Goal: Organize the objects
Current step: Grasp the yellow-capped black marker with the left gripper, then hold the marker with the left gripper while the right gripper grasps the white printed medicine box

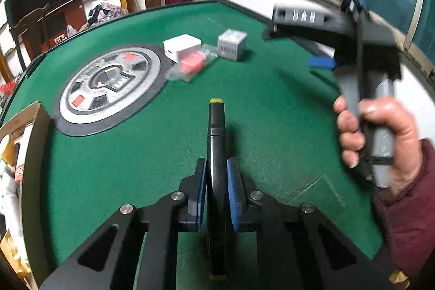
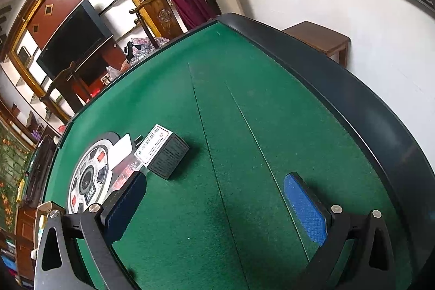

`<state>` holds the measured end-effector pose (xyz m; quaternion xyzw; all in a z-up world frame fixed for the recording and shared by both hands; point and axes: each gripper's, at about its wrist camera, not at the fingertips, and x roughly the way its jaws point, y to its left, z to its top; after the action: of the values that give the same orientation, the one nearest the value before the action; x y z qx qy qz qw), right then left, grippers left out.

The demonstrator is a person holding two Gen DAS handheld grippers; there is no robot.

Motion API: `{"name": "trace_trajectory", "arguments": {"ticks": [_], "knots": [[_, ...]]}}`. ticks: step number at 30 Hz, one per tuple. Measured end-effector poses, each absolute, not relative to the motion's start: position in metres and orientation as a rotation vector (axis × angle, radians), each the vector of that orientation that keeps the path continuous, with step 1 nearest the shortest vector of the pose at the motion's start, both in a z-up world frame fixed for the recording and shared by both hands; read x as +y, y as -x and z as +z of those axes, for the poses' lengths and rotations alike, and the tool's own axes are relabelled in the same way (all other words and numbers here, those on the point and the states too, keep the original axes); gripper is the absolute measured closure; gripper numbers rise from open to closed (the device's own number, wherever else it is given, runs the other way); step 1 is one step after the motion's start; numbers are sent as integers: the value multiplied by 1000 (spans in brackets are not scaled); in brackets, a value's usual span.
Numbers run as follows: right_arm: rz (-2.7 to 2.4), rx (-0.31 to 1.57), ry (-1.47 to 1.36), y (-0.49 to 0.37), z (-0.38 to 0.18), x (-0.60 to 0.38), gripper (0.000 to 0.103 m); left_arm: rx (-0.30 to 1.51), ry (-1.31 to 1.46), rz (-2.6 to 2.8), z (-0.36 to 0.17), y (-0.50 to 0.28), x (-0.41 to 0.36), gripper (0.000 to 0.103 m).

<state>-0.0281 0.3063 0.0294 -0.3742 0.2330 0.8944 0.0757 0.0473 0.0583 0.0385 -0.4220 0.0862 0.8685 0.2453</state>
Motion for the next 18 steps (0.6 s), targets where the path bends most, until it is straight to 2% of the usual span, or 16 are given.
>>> {"name": "trace_trajectory", "arguments": {"ticks": [6, 11, 18], "knots": [[2682, 708, 1124, 28, 27, 306, 0, 103, 1123, 2380, 64, -61, 31, 89], [2674, 777, 1150, 41, 34, 307, 0, 67, 1123, 2403, 70, -68, 7, 89], [2635, 649, 1295, 94, 41, 283, 0, -3, 1151, 2430, 66, -67, -22, 89]]}}
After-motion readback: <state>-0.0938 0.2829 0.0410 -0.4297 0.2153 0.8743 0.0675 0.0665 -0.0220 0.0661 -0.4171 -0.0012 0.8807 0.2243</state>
